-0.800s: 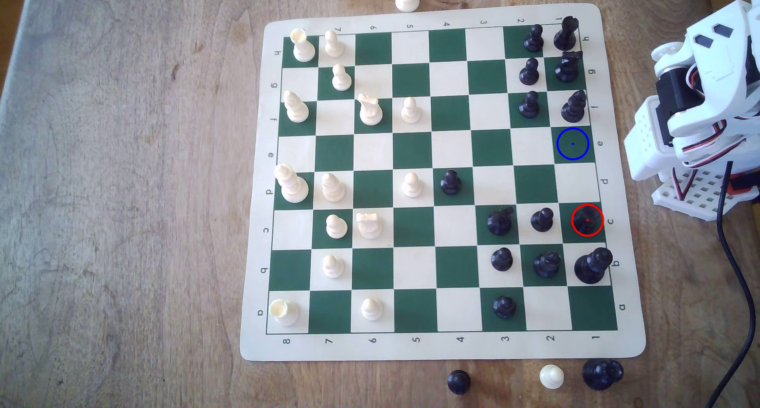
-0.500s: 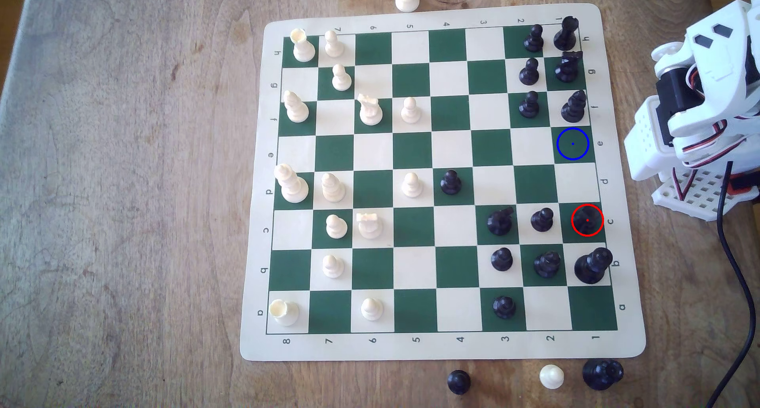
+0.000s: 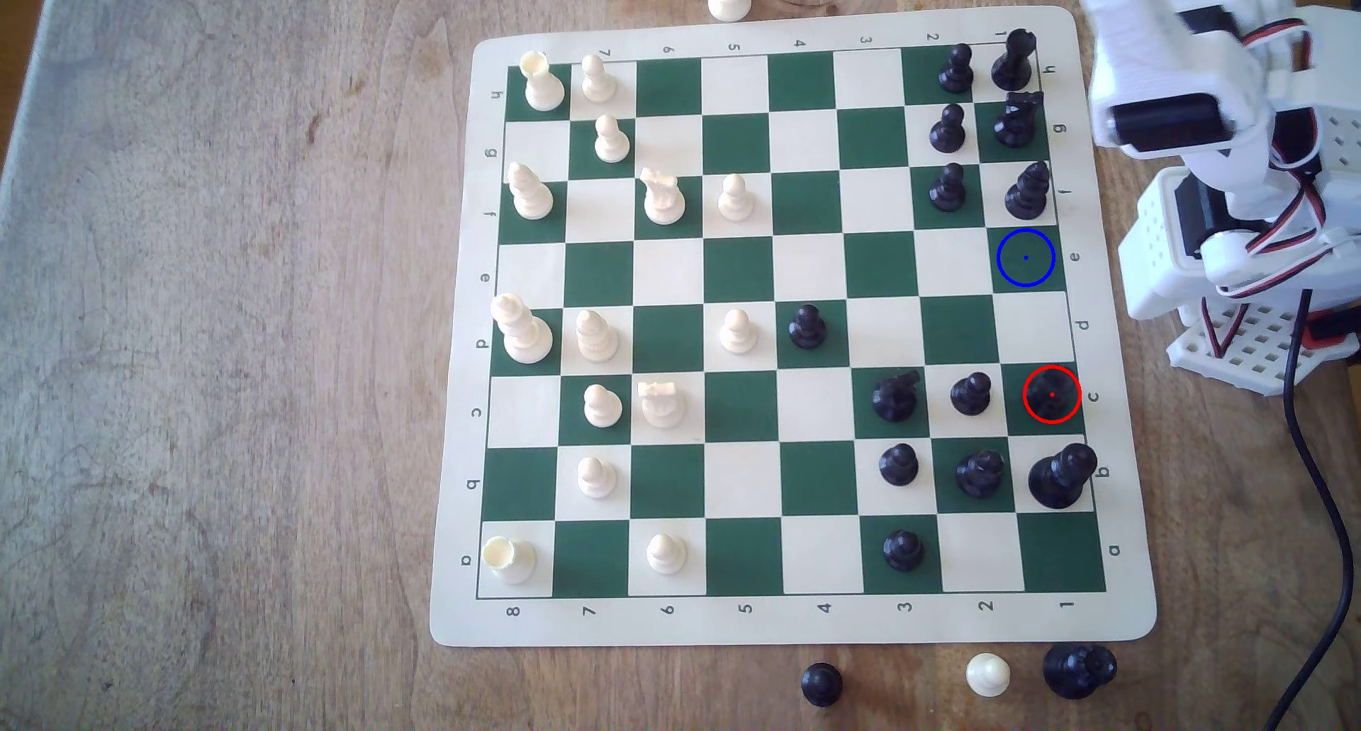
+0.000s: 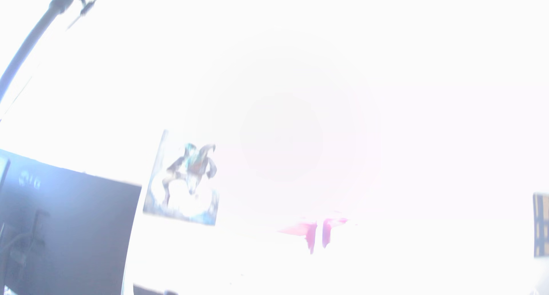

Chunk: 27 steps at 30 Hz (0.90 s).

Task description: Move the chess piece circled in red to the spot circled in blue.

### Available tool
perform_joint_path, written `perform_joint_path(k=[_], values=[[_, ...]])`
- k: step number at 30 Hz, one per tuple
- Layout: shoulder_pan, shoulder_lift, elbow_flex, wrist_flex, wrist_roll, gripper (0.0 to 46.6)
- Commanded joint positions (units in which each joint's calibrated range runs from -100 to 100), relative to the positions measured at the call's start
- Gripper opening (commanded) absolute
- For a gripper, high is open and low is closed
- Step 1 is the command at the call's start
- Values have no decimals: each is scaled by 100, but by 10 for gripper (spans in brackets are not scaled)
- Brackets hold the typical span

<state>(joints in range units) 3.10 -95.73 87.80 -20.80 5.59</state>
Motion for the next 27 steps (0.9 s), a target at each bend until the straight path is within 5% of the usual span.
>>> perform_joint_path(k=[1,5,8,15,20,27], values=[[31,6,-1028,1793,-122,2],[109,6,-1427,2972,-142,4],[117,6,-1518,3087,-591,3],[203,549,-2778,5585,-557,3],[328,2051,-5262,8705,-552,12],[-314,2705,-6033,10646,-679,15]])
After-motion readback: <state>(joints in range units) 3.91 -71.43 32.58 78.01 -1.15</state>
